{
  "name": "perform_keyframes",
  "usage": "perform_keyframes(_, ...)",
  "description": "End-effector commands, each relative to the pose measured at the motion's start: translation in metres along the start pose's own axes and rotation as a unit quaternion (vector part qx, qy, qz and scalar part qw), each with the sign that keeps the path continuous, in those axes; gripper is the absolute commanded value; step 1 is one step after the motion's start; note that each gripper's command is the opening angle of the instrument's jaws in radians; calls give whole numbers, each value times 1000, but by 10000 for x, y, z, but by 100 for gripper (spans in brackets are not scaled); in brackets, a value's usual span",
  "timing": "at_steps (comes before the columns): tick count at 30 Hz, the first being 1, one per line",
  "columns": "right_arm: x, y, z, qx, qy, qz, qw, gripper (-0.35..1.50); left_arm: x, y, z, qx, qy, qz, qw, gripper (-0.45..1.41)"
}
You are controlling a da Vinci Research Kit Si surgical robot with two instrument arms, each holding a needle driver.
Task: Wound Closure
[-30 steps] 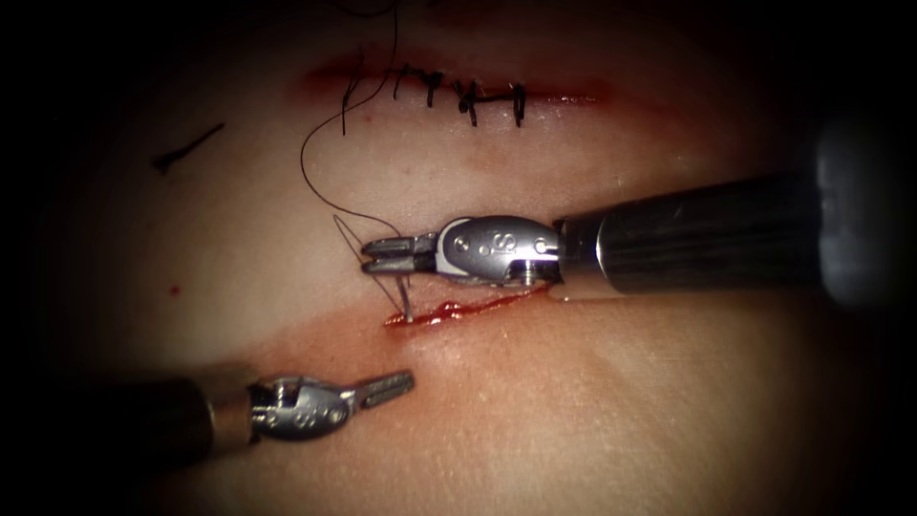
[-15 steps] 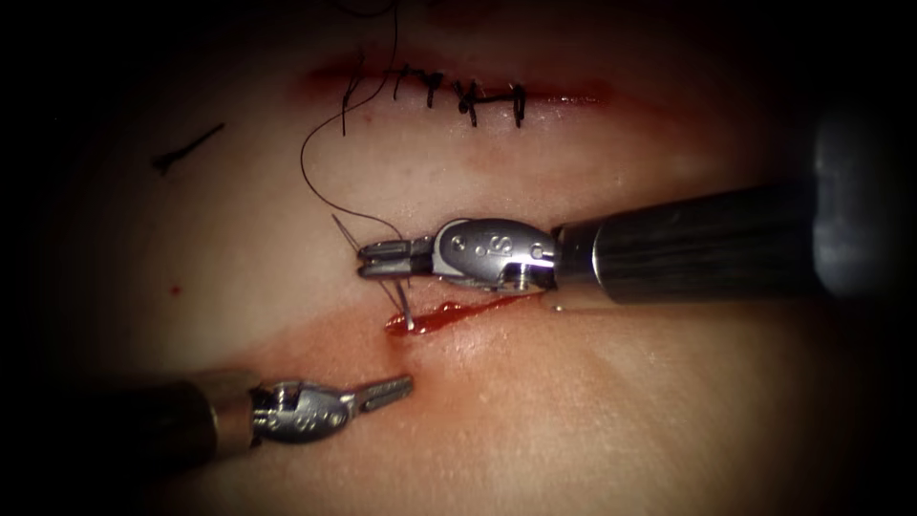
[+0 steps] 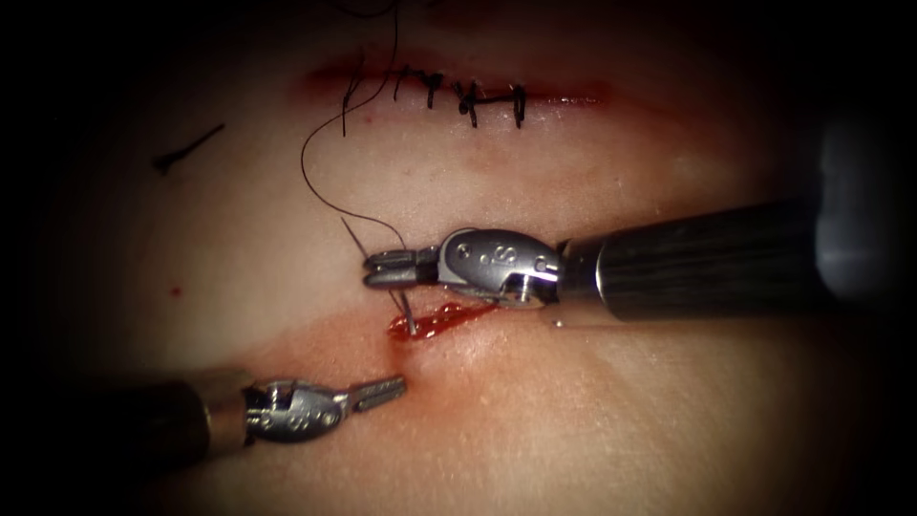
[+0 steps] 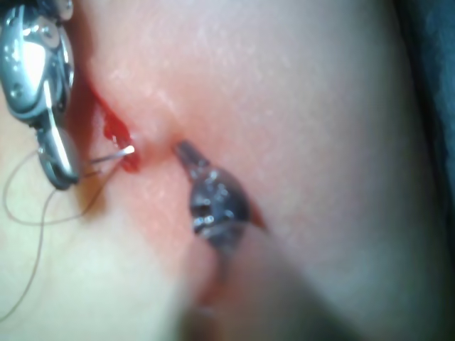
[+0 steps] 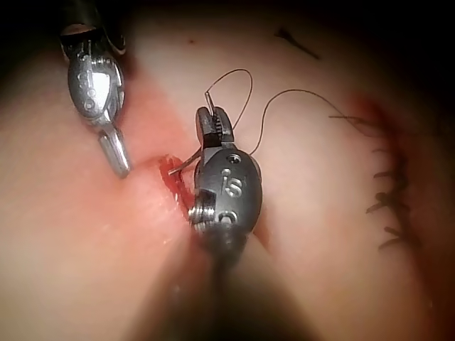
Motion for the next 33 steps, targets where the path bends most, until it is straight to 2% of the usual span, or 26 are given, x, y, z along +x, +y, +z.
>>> perform_keyframes(1, -4, -3, 8, 2, 1, 14, 1000, -35, -4, 6, 9, -1, 0, -1, 1000, -38)
perform_keyframes(9, -9, -12, 10, 13, -17, 88, 996, -35, -4, 6, 9, -1, 0, -1, 1000, -40)
perform_keyframes(17, -8, -20, 11, 22, -36, 173, 984, -35, -5, 6, 9, -1, 1, -1, 1000, -40)
perform_keyframes(29, -3, -30, 12, 34, -62, 280, 957, -35, -5, 6, 8, -1, 1, -1, 1000, -42)
perform_keyframes(33, -1, -33, 12, 32, -71, 339, 938, -35, -5, 6, 8, -1, 1, -1, 1000, -43)
